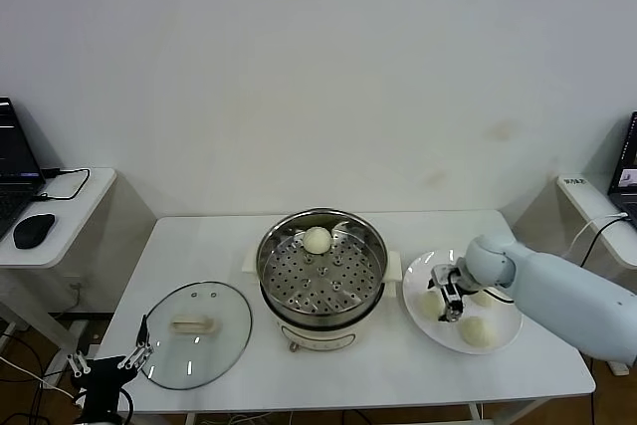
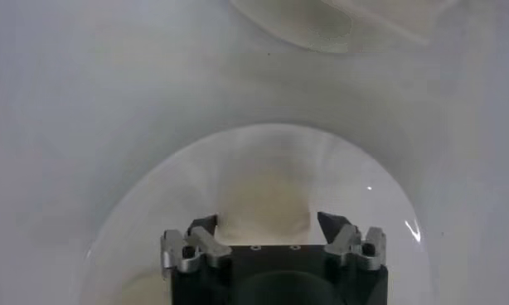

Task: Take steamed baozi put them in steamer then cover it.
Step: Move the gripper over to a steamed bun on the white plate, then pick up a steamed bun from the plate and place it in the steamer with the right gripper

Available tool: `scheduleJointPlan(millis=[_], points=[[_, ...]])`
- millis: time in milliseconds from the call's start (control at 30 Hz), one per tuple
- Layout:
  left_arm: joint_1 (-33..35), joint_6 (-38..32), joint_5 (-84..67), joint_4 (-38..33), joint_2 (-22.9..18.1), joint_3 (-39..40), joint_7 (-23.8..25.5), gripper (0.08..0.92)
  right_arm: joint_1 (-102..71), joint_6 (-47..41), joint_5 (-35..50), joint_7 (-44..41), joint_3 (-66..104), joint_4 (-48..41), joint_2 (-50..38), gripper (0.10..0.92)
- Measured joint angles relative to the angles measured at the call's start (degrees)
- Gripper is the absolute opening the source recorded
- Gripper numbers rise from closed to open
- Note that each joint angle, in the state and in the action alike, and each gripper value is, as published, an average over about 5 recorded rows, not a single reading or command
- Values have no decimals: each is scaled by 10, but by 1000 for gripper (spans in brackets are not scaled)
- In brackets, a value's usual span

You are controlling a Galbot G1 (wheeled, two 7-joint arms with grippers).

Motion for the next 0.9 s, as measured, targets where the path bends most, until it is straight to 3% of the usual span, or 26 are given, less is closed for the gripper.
scheduleJointPlan(millis=[467, 900], points=[[-2, 0, -1, -3, 1, 1, 0, 823, 77, -3, 44, -26, -33, 31, -37, 645], [-15, 1, -4, -5, 9, 13, 0, 823, 329, -43, 185, -25, -170, 99, -33, 653]])
